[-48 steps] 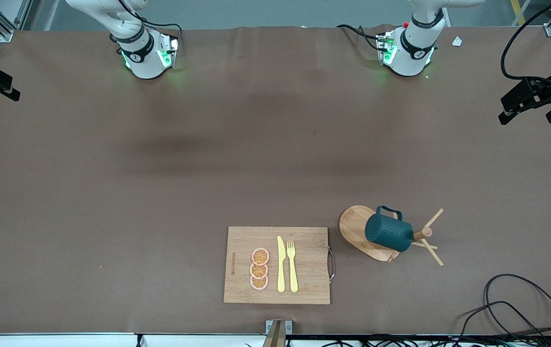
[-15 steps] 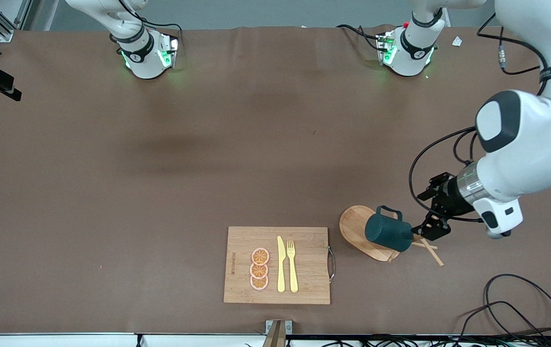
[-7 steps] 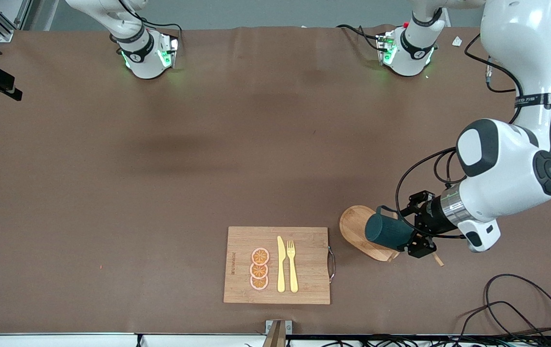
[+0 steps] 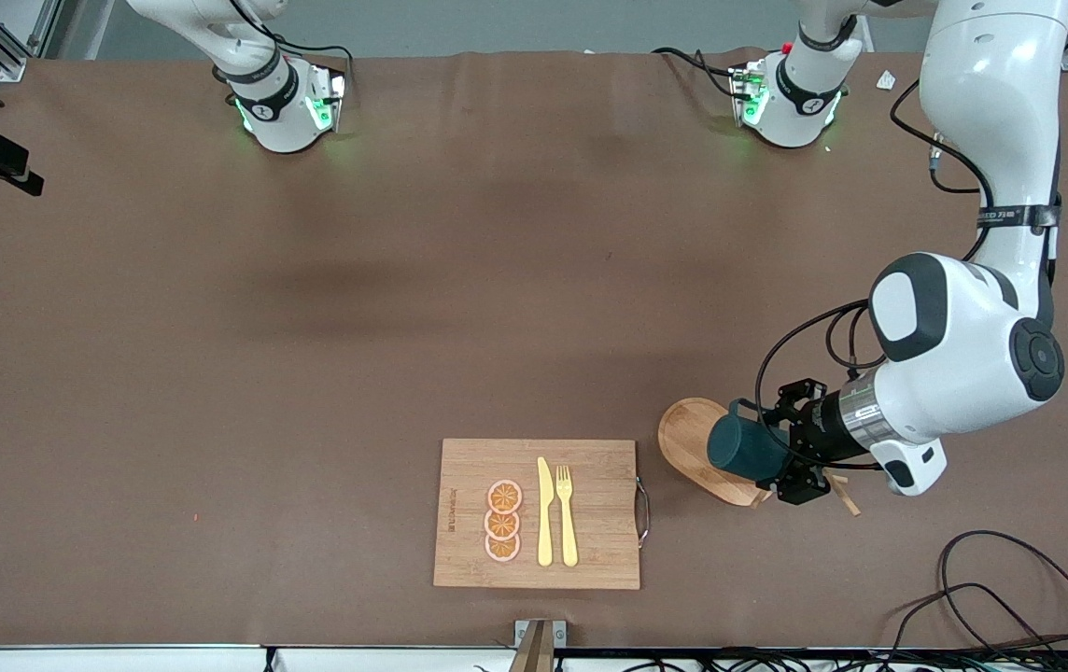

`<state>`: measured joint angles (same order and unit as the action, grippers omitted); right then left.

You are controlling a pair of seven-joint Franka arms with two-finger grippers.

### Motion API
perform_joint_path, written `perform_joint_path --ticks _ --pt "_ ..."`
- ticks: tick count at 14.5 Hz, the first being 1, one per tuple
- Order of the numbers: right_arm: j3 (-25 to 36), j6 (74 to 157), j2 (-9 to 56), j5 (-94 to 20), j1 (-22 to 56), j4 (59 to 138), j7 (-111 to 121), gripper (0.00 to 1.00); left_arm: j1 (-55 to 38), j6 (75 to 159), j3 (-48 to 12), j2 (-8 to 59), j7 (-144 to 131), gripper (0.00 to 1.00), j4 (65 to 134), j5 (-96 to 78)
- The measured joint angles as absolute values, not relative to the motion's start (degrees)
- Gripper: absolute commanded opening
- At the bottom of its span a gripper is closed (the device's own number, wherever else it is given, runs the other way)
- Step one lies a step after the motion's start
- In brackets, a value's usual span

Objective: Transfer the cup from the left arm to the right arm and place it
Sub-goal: 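Reach the left gripper to the teal mug on the stand and grasp it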

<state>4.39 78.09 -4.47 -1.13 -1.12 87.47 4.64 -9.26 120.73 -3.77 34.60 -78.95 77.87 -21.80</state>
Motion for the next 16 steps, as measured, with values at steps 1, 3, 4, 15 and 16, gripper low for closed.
perform_joint_path --ticks 1,3,4,15,16 --pt "4.4 78.1 -4.5 -1.1 -1.1 87.5 4.6 1.0 -9.3 120.9 -3.8 34.9 -78.9 1.0 77.9 -22.1" --pt "4.4 78.1 -4.5 -1.1 -1.1 87.5 4.6 1.0 -9.3 121.1 -3.8 35.3 -78.9 0.99 77.9 -22.5" --pt "4.4 78.1 -4.5 -1.1 -1.1 87.5 4.6 1.0 -9.4 121.2 -3.9 35.4 -78.9 0.98 77.9 -22.5" --pt "4.4 78.1 -4.5 -1.2 -1.1 87.5 4.7 1.0 -11.0 123.6 -4.0 36.8 -78.8 0.58 77.8 -22.6" --pt "4.4 78.1 -4.5 -1.2 -1.1 87.5 4.7 1.0 -11.0 123.6 -4.0 36.8 -78.6 0.58 77.8 -22.6"
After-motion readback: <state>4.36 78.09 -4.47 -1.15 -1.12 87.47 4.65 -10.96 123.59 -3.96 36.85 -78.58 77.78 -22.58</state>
